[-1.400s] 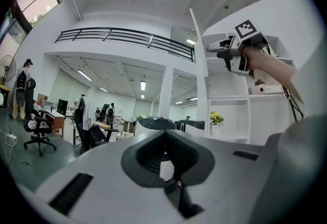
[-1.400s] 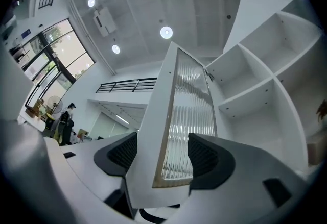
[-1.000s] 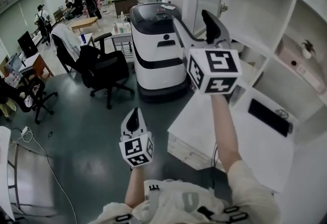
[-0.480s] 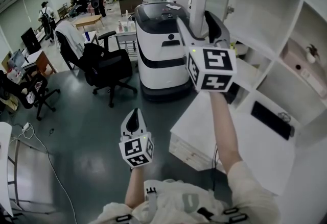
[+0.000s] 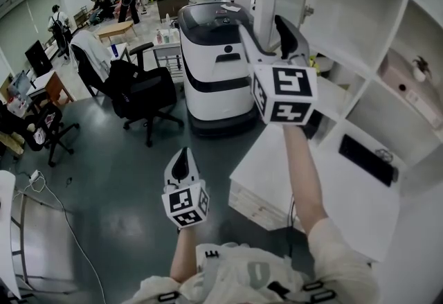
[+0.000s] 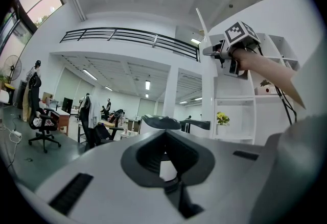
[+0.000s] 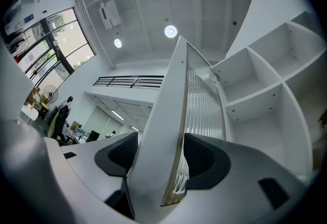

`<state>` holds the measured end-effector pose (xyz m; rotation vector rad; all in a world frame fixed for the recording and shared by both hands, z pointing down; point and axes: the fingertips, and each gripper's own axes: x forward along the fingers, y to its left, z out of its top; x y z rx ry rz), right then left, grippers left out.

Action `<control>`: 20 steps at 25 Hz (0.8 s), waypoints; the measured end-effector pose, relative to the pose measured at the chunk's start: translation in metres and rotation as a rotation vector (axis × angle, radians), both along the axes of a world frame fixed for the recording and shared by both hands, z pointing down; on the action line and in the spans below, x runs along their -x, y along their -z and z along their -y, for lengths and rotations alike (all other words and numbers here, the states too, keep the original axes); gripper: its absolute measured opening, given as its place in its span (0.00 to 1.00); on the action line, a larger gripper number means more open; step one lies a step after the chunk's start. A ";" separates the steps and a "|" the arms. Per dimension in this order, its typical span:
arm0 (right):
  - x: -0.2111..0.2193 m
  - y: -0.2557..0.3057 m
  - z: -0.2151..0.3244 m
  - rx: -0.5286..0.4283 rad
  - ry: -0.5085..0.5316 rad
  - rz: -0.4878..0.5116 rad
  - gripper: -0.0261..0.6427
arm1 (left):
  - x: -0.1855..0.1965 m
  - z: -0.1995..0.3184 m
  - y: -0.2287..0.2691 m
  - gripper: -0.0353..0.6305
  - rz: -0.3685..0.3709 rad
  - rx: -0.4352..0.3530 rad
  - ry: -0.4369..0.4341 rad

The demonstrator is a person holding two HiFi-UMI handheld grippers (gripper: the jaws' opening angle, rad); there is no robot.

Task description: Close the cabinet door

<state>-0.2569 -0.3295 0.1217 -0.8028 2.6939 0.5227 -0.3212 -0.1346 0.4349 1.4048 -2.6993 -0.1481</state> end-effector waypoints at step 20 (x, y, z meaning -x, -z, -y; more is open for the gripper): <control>-0.035 0.002 0.000 -0.013 0.081 -0.040 0.45 | -0.015 0.023 -0.002 0.06 -0.009 -0.003 -0.061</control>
